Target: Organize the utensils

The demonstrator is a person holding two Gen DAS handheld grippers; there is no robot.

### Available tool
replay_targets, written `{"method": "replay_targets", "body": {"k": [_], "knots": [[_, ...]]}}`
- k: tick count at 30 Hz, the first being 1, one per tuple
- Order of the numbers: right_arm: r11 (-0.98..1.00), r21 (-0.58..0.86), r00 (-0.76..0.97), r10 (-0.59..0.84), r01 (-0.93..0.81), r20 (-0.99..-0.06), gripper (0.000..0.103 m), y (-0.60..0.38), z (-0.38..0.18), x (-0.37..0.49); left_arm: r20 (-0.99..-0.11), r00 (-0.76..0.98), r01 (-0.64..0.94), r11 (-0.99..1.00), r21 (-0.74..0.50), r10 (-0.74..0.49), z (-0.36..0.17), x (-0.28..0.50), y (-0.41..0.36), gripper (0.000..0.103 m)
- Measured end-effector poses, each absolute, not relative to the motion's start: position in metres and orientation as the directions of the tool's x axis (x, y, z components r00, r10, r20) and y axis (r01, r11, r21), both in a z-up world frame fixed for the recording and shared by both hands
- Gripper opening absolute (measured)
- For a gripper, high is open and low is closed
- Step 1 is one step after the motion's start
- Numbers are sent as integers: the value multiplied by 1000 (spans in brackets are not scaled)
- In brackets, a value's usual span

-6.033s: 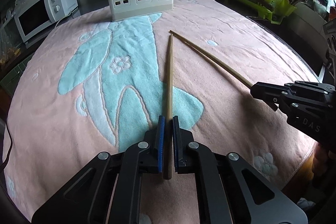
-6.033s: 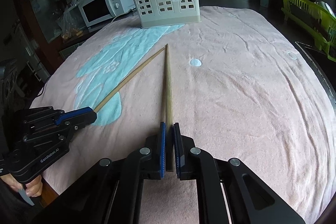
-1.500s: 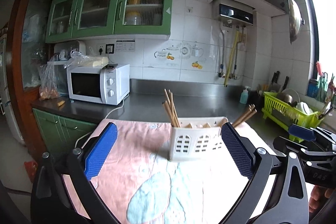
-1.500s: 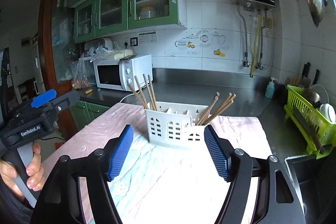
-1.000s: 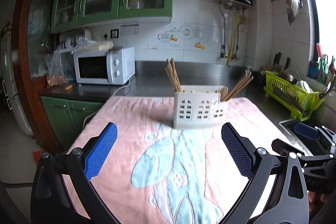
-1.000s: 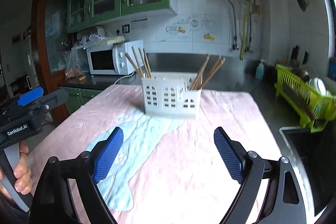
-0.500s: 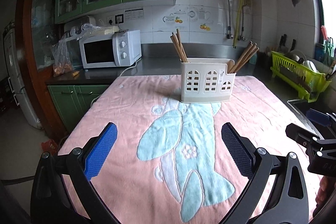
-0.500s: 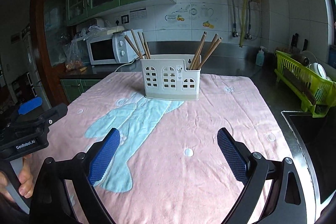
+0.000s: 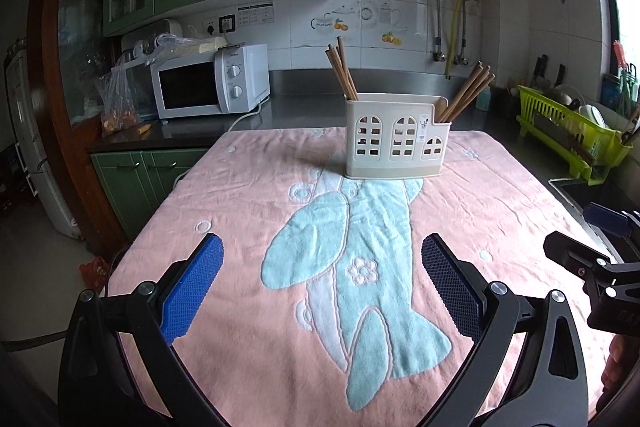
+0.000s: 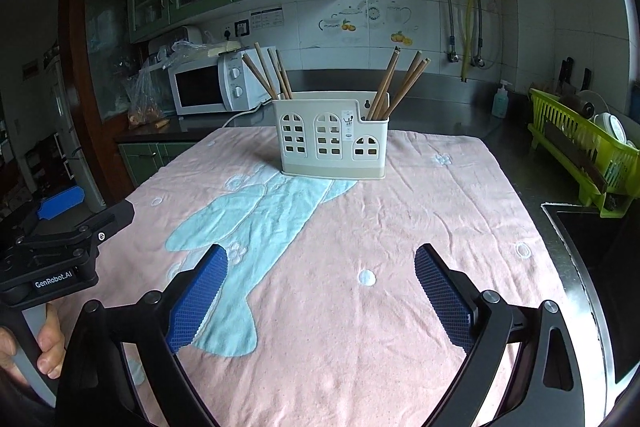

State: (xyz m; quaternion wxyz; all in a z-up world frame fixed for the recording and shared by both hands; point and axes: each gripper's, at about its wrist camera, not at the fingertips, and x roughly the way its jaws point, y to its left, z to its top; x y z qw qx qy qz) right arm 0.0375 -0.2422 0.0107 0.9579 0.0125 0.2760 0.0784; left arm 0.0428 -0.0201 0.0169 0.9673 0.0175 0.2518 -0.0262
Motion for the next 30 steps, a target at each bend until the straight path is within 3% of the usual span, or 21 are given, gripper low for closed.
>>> {"method": "replay_targets", "body": {"k": [30], "knots": [[987,58,821,155,-148,-549,92,-235,6,42,-512,859,59,997,42,-29,11,44,-24,98]]}}
